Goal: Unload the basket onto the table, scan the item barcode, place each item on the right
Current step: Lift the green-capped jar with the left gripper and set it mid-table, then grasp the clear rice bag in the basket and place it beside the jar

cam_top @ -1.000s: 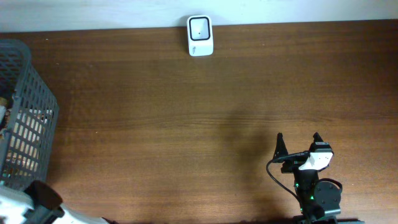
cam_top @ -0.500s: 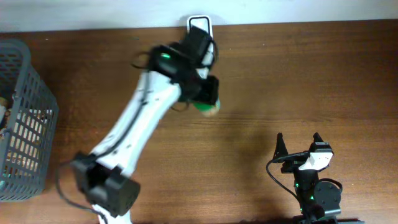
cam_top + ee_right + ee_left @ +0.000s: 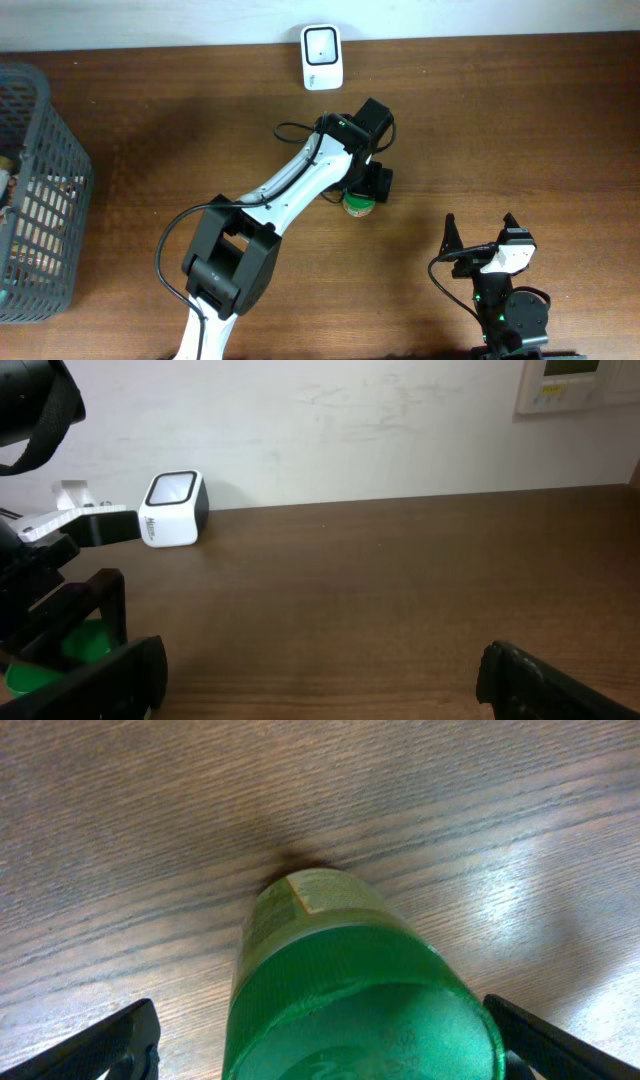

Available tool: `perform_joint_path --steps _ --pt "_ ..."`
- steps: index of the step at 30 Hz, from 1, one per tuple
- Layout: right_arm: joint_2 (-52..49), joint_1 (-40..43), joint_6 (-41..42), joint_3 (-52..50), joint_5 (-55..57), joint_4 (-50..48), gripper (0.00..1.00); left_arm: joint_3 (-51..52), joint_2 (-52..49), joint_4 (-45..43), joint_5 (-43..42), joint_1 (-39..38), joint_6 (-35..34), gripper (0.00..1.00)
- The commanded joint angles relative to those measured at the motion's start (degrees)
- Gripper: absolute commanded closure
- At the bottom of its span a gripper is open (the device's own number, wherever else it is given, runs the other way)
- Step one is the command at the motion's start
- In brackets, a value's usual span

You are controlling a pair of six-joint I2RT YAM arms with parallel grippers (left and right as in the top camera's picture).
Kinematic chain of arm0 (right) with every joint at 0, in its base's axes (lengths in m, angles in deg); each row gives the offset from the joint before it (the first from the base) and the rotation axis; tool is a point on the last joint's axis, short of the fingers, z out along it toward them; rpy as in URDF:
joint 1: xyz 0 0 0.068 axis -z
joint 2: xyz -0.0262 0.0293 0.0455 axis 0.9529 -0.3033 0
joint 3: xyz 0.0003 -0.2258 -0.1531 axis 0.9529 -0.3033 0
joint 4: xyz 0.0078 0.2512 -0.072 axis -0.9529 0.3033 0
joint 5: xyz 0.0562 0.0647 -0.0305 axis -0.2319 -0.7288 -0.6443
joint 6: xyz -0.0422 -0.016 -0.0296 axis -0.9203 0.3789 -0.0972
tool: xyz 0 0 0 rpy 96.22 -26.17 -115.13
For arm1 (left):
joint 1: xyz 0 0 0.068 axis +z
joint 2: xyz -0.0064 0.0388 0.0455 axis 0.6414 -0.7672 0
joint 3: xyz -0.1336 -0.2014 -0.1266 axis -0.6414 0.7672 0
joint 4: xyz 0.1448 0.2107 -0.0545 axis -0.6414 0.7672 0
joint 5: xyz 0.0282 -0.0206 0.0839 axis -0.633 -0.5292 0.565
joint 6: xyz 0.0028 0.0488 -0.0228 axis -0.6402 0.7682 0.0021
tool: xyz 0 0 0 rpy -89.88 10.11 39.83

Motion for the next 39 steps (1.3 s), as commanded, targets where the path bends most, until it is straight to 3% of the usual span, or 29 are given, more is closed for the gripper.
perform_joint_path --steps 1,4,7,10,14,19,23,28,32,39 --pt "0.4 0.2 -0.2 -0.4 0.7 0.2 0.02 -5.8 0.9 4.7 3.5 1.8 0.0 0.01" --pt "0.4 0.2 -0.2 -0.4 0.7 0.2 0.02 -18.9 7.5 15.4 9.3 5.0 0.0 0.01" --pt "0.4 0.2 -0.2 -0.4 0.7 0.2 0.02 -37.1 19.9 29.2 15.4 17.3 0.2 0.01" --pt "0.4 0.2 -0.2 -0.4 0.7 0.2 0.02 -38.1 27.8 35.0 15.5 31.6 0.3 0.01" --pt "0.4 0.2 -0.2 -0.4 0.7 0.2 0.02 -37.0 27.1 36.4 15.8 42.1 3.0 0.01" --pt "0.4 0.2 -0.2 -0.4 0.7 0.2 0.02 -36.5 24.8 37.6 14.0 62.5 3.0 0.01" --pt "0.4 0.2 -0.2 -0.4 0.7 0.2 0.02 -29.5 24.8 36.8 11.5 75.8 3.0 0.01" --pt "0.4 0.2 -0.2 -0.4 0.7 0.2 0.02 -3.8 24.8 24.7 4.3 93.6 3.8 0.01" --pt "0.4 0.2 -0.2 -0.4 0.7 0.2 0.02 8.5 24.8 12.1 4.3 95.0 9.9 0.0" --pt "0.4 0.2 -0.2 -0.4 0.7 0.2 0.02 22.1 22.7 -1.7 7.0 94.9 9.9 0.02"
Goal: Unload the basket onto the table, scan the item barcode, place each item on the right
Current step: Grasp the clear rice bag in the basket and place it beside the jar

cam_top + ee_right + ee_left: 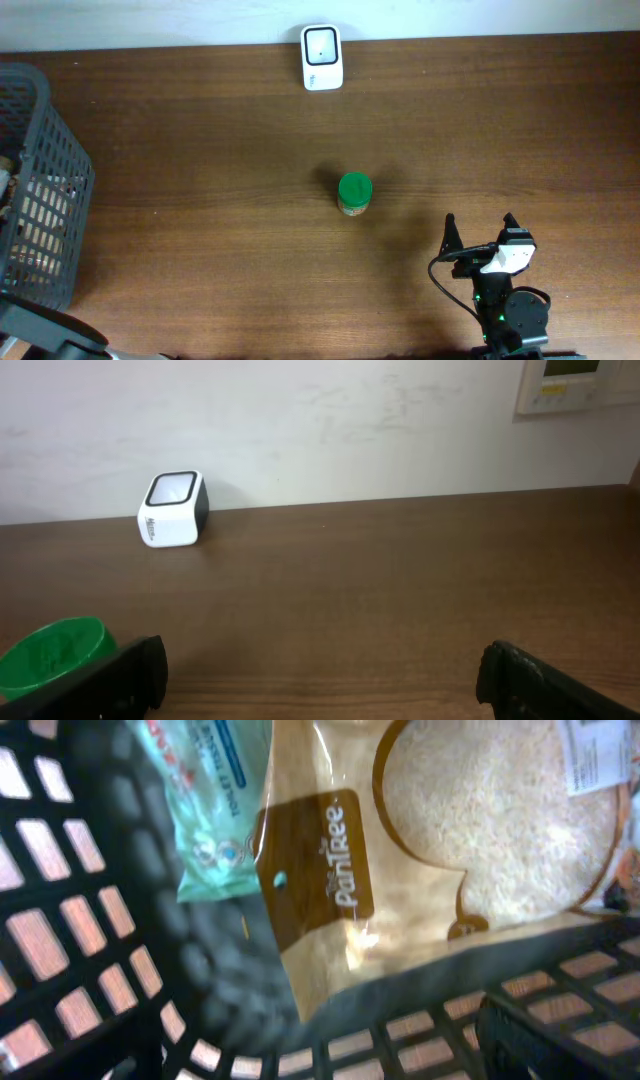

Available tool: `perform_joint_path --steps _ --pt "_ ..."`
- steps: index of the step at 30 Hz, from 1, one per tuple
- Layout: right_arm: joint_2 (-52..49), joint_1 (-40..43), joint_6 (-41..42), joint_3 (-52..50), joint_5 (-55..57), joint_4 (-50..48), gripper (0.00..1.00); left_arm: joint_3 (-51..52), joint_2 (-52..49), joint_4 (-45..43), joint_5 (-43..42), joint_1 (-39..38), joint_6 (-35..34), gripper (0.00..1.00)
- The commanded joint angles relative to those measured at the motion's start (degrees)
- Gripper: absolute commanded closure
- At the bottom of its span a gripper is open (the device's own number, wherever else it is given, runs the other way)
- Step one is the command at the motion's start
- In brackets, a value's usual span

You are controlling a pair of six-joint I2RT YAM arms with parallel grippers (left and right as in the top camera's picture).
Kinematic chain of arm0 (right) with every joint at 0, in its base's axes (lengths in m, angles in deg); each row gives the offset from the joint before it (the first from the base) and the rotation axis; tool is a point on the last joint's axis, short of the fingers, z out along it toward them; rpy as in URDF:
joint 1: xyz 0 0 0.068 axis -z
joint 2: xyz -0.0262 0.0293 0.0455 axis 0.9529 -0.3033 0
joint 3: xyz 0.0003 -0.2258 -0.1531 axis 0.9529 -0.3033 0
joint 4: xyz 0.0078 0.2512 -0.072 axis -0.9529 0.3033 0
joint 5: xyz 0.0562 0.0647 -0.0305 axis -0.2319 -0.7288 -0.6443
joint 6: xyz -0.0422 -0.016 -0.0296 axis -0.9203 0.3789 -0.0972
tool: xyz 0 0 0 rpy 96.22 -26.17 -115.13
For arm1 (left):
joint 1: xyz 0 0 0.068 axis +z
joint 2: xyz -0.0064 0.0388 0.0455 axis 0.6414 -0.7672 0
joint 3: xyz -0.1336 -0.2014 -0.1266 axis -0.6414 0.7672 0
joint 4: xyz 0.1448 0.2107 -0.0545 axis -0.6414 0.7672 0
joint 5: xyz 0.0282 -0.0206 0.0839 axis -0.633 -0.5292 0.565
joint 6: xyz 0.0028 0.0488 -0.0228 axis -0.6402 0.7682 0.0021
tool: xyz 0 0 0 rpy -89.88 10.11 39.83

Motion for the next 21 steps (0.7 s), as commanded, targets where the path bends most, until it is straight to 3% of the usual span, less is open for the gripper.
perform_joint_path --steps 1,6,15,17,21 --pt "0.4 0.2 -0.2 -0.4 0.7 0.2 0.02 3.1 -3.7 -1.4 0.5 -0.1 0.9 0.01" --pt "0.4 0.2 -0.2 -0.4 0.7 0.2 0.02 3.2 -11.9 -6.4 -0.6 -1.0 0.7 0.01" --pt "0.4 0.2 -0.2 -0.4 0.7 0.2 0.02 5.3 -18.2 -18.0 -3.1 -6.8 3.5 0.01" --pt "0.4 0.2 -0.2 -0.4 0.7 0.2 0.02 5.3 -21.4 -17.7 -3.1 -6.8 3.5 0.11" --pt "0.4 0.2 -0.2 -0.4 0.7 0.2 0.02 5.3 -21.9 -16.7 -3.1 -6.8 3.5 0.85"
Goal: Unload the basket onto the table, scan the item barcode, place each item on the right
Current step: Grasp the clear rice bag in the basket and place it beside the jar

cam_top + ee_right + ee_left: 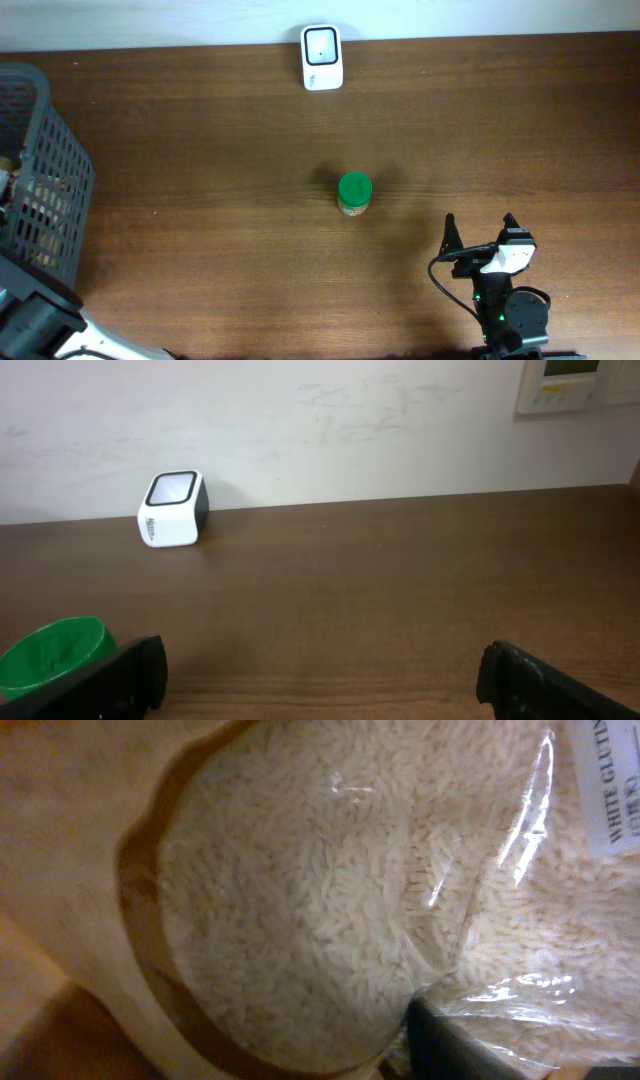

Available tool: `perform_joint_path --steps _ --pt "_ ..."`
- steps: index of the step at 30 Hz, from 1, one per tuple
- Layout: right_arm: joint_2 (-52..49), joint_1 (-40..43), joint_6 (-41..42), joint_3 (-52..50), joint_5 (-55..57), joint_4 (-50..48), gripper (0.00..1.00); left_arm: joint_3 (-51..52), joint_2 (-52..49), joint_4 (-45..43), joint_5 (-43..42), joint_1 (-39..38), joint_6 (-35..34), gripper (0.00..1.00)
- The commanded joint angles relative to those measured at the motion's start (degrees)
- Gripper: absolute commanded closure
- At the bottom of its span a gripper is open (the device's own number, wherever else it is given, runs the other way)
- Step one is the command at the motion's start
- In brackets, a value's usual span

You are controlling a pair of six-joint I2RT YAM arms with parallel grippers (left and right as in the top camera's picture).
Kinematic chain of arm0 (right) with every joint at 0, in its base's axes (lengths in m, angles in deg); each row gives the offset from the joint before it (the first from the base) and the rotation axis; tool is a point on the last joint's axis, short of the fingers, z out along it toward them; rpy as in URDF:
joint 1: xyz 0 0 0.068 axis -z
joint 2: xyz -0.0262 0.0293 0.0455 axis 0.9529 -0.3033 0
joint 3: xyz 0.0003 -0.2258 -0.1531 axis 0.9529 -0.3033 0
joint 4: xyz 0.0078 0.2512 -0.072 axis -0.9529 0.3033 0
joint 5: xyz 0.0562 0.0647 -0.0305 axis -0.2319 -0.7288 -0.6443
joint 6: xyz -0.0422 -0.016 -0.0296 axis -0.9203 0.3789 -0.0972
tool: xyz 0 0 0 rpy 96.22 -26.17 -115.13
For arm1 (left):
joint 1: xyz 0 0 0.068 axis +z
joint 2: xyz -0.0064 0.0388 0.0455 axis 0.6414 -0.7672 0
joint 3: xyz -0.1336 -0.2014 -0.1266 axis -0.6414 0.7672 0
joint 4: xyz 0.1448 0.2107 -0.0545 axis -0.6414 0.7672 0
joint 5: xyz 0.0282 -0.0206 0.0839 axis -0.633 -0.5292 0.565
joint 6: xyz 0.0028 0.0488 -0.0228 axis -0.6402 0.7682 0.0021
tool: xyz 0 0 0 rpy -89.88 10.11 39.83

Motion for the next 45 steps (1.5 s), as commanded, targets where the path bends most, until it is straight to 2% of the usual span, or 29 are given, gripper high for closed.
perform_joint_path --steps 1,2,6,10,12,14,16,18,19,20,22,23,25,28,31,34,36,37,38,39,40,42,43,45 --pt "0.4 0.2 -0.3 -0.4 0.7 0.2 0.02 3.0 -5.8 2.3 -0.6 -0.2 0.2 0.95" --pt "0.4 0.2 -0.3 -0.4 0.7 0.2 0.02 2.4 -5.8 3.7 -0.6 -0.2 0.2 1.0" --pt "0.4 0.2 -0.3 -0.4 0.7 0.2 0.02 -6.4 -3.4 13.9 -0.7 -0.2 0.2 1.0" --pt "0.4 0.2 -0.3 -0.4 0.7 0.2 0.02 -20.1 6.5 23.2 -0.7 -0.2 -0.5 1.0" --pt "0.4 0.2 -0.3 -0.4 0.7 0.2 0.02 -26.3 13.6 24.1 -0.6 -0.2 -4.4 1.0" --pt "0.4 0.2 -0.3 -0.4 0.7 0.2 0.02 -31.1 20.9 22.6 -0.2 -0.2 -13.5 1.0" --pt "0.4 0.2 -0.3 -0.4 0.7 0.2 0.02 -34.1 26.4 21.3 -0.9 -0.3 -17.1 1.0" --pt "0.4 0.2 -0.3 -0.4 0.7 0.2 0.02 -35.3 30.4 19.2 -5.8 -0.5 -20.1 1.0" --pt "0.4 0.2 -0.3 -0.4 0.7 0.2 0.02 -35.3 34.0 16.7 -15.2 -2.3 -22.0 1.0" --pt "0.4 0.2 -0.3 -0.4 0.7 0.2 0.02 -35.3 35.3 17.3 -18.6 -4.5 -21.9 1.0" --pt "0.4 0.2 -0.3 -0.4 0.7 0.2 0.02 -35.3 37.2 25.1 -19.7 -13.6 -18.3 1.0" --pt "0.4 0.2 -0.3 -0.4 0.7 0.2 0.02 -35.1 37.0 29.9 -19.7 -20.1 -13.2 1.0" --pt "0.4 0.2 -0.3 -0.4 0.7 0.2 0.02 -32.4 35.6 35.7 -19.7 -31.8 -6.9 1.0" --pt "0.4 0.2 -0.3 -0.4 0.7 0.2 0.02 -21.9 32.8 36.3 -19.6 -46.9 -1.8 1.0" --pt "0.4 0.2 -0.3 -0.4 0.7 0.2 0.02 -5.3 29.3 26.0 -19.7 -58.1 -2.2 1.0" --pt "0.4 0.2 -0.3 -0.4 0.7 0.2 0.02 9.4 24.7 11.3 -19.7 -65.1 -9.8 1.0" --pt "0.4 0.2 -0.3 -0.4 0.7 0.2 0.02 13.4 21.8 5.0 -19.5 -67.2 -13.0 1.0" --pt "0.4 0.2 -0.3 -0.4 0.7 0.2 0.02 13.4 21.0 4.1 -19.6 -67.2 -13.0 0.9" --pt "0.4 0.2 -0.3 -0.4 0.7 0.2 0.02 13.4 20.8 3.1 -19.7 -67.2 -13.0 0.44" --pt "0.4 0.2 -0.3 -0.4 0.7 0.2 0.02 13.3 20.8 2.4 -19.7 -67.2 -13.0 0.13" --pt "0.4 0.2 -0.3 -0.4 0.7 0.2 0.02 12.3 20.8 2.6 -18.9 -66.8 -12.9 0.02" --pt "0.4 0.2 -0.3 -0.4 0.7 0.2 0.02 7.3 21.9 6.0 -18.6 -64.4 -12.9 0.01" --pt "0.4 0.2 -0.3 -0.4 0.7 0.2 0.02 -1.1 23.6 12.5 -18.5 -60.7 -10.4 0.01" --pt "0.4 0.2 -0.3 -0.4 0.7 0.2 0.02 -15.3 25.2 23.5 -13.4 -56.1 -6.1 0.01"
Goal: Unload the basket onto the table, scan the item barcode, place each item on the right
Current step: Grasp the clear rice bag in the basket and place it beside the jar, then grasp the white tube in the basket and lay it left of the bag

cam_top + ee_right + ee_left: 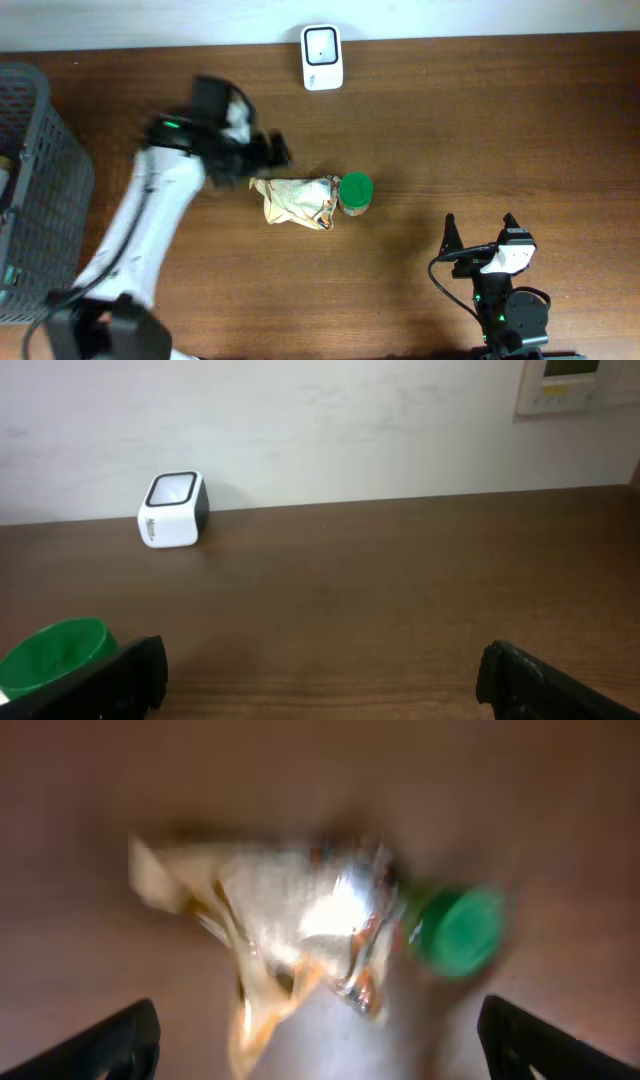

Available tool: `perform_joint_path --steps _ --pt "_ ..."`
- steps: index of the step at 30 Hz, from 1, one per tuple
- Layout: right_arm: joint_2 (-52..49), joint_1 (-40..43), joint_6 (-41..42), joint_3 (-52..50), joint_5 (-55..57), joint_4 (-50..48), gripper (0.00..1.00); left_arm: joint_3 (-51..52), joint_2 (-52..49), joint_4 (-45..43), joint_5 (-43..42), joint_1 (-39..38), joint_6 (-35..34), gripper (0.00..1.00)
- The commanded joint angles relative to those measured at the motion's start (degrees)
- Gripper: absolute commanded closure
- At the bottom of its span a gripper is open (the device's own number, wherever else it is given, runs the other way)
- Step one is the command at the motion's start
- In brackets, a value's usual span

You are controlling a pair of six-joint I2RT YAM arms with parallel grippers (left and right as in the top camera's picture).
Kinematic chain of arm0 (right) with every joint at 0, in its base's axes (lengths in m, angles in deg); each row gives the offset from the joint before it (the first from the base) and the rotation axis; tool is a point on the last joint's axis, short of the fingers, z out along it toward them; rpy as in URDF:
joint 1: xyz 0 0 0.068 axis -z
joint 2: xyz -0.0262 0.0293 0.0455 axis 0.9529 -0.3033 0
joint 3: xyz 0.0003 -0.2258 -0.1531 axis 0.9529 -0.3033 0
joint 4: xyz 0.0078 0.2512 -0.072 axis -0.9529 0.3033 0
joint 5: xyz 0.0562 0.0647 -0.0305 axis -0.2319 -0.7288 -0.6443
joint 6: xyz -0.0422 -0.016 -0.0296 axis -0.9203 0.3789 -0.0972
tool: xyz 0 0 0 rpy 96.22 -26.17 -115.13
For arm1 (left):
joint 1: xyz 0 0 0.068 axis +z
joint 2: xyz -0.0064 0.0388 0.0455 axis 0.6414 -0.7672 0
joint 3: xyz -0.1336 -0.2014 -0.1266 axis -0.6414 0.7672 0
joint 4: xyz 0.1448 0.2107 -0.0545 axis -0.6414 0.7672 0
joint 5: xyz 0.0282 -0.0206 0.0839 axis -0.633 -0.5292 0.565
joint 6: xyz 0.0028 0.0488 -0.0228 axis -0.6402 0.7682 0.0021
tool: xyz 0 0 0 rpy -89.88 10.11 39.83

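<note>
A crumpled tan bag of white rice (295, 201) lies in the middle of the table, its right end touching a green-lidded jar (355, 192). The white barcode scanner (322, 44) stands at the far edge. My left gripper (268, 154) hovers just behind and left of the bag. In the blurred left wrist view the gripper (320, 1042) is wide open above the bag (290, 920) and the jar's lid (460, 930), holding nothing. My right gripper (330, 678) rests open near the front right, facing the scanner (172, 510) and the lid (50, 655).
A grey wire basket (35, 180) with more packaged goods stands at the table's left edge. The right arm's base (505, 300) sits at the front right. A wall runs behind the scanner.
My left gripper was down in the basket against the rice bag. Now the bag lies on the table beside the jar, and the gripper stands open above it.
First my left gripper stood open around the green-lidded jar in the middle of the table. Then it was over the basket, then close on the rice bag inside. Now the bag is out on the table next to the jar. The right arm stayed still.
</note>
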Motion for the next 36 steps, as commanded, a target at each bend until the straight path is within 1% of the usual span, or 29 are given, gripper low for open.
perform_joint_path --steps 1,3,4,5,6,7,8,11,12,14,16,17,19,21,24,26,27,28,29,30,32,34,35,36 --pt "0.4 0.2 -0.2 -0.4 0.7 0.3 0.02 -21.6 4.1 12.2 6.3 7.2 7.7 0.01" --pt "0.4 0.2 -0.2 -0.4 0.7 0.3 0.02 -37.9 4.1 19.2 10.6 14.4 15.2 0.01" --pt "0.4 0.2 -0.2 -0.4 0.7 0.3 0.02 -43.2 4.1 20.4 15.7 18.0 15.5 0.01" --pt "0.4 0.2 -0.2 -0.4 0.7 0.3 0.02 -48.3 4.1 20.9 23.9 23.4 15.5 0.01" --pt "0.4 0.2 -0.2 -0.4 0.7 0.3 0.02 -49.6 4.1 20.9 29.9 27.8 15.4 0.01" --pt "0.4 0.2 -0.2 -0.4 0.7 0.3 0.02 -49.0 3.8 21.5 33.6 33.0 15.2 0.01" --pt "0.4 0.2 -0.2 -0.4 0.7 0.3 0.02 -46.3 1.9 21.4 33.9 39.6 12.2 0.01" --pt "0.4 0.2 -0.2 -0.4 0.7 0.3 0.02 -41.2 -2.1 21.7 34.2 45.8 12.6 0.01" --pt "0.4 0.2 -0.2 -0.4 0.7 0.3 0.02 -37.8 -4.2 21.6 36.0 48.0 13.8 0.0" --pt "0.4 0.2 -0.2 -0.4 0.7 0.3 0.02 -32.8 -5.6 19.1 39.7 50.5 15.3 0.0" --pt "0.4 0.2 -0.2 -0.4 0.7 0.3 0.02 -27.5 -5.9 14.7 39.7 53.1 15.4 0.01" --pt "0.4 0.2 -0.2 -0.4 0.7 0.3 0.02 -21.9 -6.0 8.8 39.7 55.0 17.9 0.01" --pt "0.4 0.2 -0.2 -0.4 0.7 0.3 0.01 -14.8 -7.2 -0.5 39.7 56.9 24.9 0.01" --pt "0.4 0.2 -0.2 -0.4 0.7 0.3 0.02 -13.7 -10.5 -4.0 39.5 57.7 26.1 0.01" --pt "0.4 0.2 -0.2 -0.4 0.7 0.3 0.02 -13.7 -16.8 -6.7 36.1 57.7 36.2 0.01" --pt "0.4 0.2 -0.2 -0.4 0.7 0.3 0.02 -13.7 -21.7 -12.7 36.1 57.7 36.7 0.01" --pt "0.4 0.2 -0.2 -0.4 0.7 0.3 0.02 -13.7 -22.5 -13.9 36.1 57.7 36.9 0.0" --pt "0.4 0.2 -0.2 -0.4 0.7 0.3 0.02 -13.7 -23.6 -16.0 36.0 57.7 36.9 0.03" --pt "0.4 0.2 -0.2 -0.4 0.7 0.3 0.02 -13.7 -24.5 -17.5 36.1 57.6 36.9 0.11" --pt "0.4 0.2 -0.2 -0.4 0.7 0.3 0.02 -13.7 -25.7 -18.9 36.0 57.6 36.9 0.14" --pt "0.4 0.2 -0.2 -0.4 0.7 0.3 0.02 -13.7 -28.0 -20.9 36.1 57.6 38.4 0.14" --pt "0.4 0.2 -0.2 -0.4 0.7 0.3 0.02 -13.7 -29.5 -23.0 36.1 57.6 41.3 0.15" --pt "0.4 0.2 -0.2 -0.4 0.7 0.3 0.02 -13.7 -30.1 -23.6 36.1 57.6 41.9 0.16" --pt "0.4 0.2 -0.2 -0.4 0.7 0.3 0.02 -13.7 -30.7 -23.8 36.1 57.6 41.9 0.23"
